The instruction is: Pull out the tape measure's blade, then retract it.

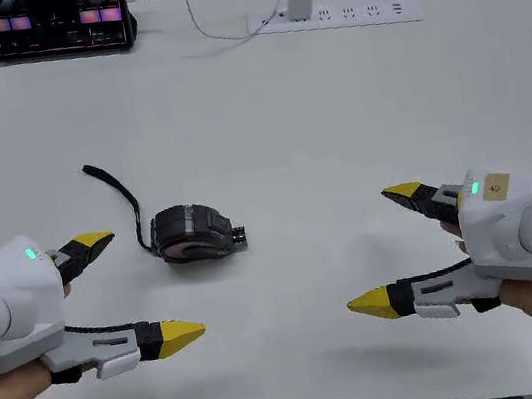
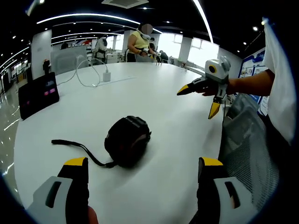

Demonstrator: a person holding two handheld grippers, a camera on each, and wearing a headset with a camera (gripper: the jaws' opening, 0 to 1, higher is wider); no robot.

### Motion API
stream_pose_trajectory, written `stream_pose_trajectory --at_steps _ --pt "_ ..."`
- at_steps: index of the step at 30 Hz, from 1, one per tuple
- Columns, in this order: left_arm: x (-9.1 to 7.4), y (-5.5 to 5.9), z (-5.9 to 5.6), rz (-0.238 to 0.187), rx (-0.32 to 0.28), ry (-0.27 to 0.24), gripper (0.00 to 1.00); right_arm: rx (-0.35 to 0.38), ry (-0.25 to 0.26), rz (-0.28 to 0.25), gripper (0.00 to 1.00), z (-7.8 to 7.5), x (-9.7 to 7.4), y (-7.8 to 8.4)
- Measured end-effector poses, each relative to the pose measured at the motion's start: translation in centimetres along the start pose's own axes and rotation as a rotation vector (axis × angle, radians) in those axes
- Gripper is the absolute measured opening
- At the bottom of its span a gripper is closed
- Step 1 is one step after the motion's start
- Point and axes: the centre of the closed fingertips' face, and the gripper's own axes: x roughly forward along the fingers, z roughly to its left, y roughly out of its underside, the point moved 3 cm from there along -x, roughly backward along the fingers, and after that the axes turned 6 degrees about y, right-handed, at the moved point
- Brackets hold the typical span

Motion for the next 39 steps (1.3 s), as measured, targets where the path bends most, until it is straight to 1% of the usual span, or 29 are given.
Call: stream_pose_trajectory --at_steps 7,12,14,18,27,29,34,37,38,39 --pt "0.2 -0.2 0.3 0.014 0.019 0.013 0.96 -0.015 -0.017 0.008 0.86 -0.1 0.5 -0.2" --pt "0.4 -0.3 0.8 0.030 0.039 0.017 0.96 -0.029 -0.028 0.006 0.86 -0.3 1.1 -0.8" --pt "0.4 -0.3 0.9 0.039 0.048 0.026 0.95 -0.038 -0.031 0.007 0.85 -0.5 1.3 -1.1" --pt "0.6 -0.6 1.2 0.054 0.075 0.039 0.95 -0.065 -0.044 0.016 0.85 -0.7 1.8 -1.5" --pt "1.1 -0.9 2.0 0.093 0.127 0.066 0.93 -0.106 -0.069 0.044 0.84 -1.2 2.4 -1.8" --pt "1.2 -0.8 2.0 0.113 0.146 0.077 0.91 -0.117 -0.080 0.051 0.84 -1.1 2.6 -1.9" --pt "1.5 -1.1 2.1 0.134 0.180 0.102 0.88 -0.142 -0.097 0.065 0.83 -1.1 3.1 -2.1" --pt "1.8 -1.0 2.3 0.160 0.211 0.112 0.86 -0.158 -0.106 0.066 0.82 -1.1 3.3 -2.3" --pt "1.9 -0.9 2.4 0.177 0.229 0.109 0.86 -0.168 -0.108 0.067 0.81 -1.1 3.4 -2.5" --pt "1.9 -0.9 2.5 0.186 0.239 0.111 0.86 -0.171 -0.111 0.068 0.81 -1.1 3.5 -2.5"
